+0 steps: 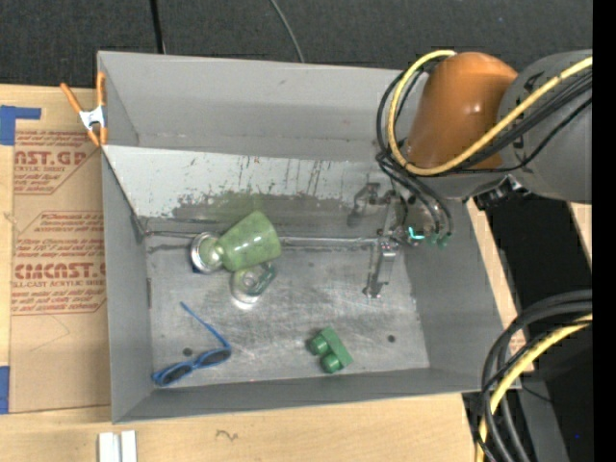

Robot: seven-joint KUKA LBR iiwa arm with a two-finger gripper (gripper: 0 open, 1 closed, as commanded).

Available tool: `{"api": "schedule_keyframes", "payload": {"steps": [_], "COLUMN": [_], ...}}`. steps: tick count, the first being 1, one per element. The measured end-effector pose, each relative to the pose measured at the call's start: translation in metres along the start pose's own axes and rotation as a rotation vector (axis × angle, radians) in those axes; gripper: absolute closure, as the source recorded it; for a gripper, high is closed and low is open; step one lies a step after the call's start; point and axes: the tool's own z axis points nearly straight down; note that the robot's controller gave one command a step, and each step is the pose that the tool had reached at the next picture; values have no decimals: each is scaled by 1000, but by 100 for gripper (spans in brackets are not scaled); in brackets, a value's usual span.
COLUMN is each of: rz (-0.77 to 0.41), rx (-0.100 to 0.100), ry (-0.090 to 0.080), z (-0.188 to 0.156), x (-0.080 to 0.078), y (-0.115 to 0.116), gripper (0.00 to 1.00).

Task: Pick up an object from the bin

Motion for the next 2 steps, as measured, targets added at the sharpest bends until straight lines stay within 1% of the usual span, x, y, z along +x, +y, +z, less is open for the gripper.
{"api": "schedule_keyframes", "payload": {"steps": [1,2], "rz": [-138,-279], "rx": [-1,2], "ry": [4,-26], "z": [58,110], "x": [90,97], "y": [50,39], "gripper": [0,0]}}
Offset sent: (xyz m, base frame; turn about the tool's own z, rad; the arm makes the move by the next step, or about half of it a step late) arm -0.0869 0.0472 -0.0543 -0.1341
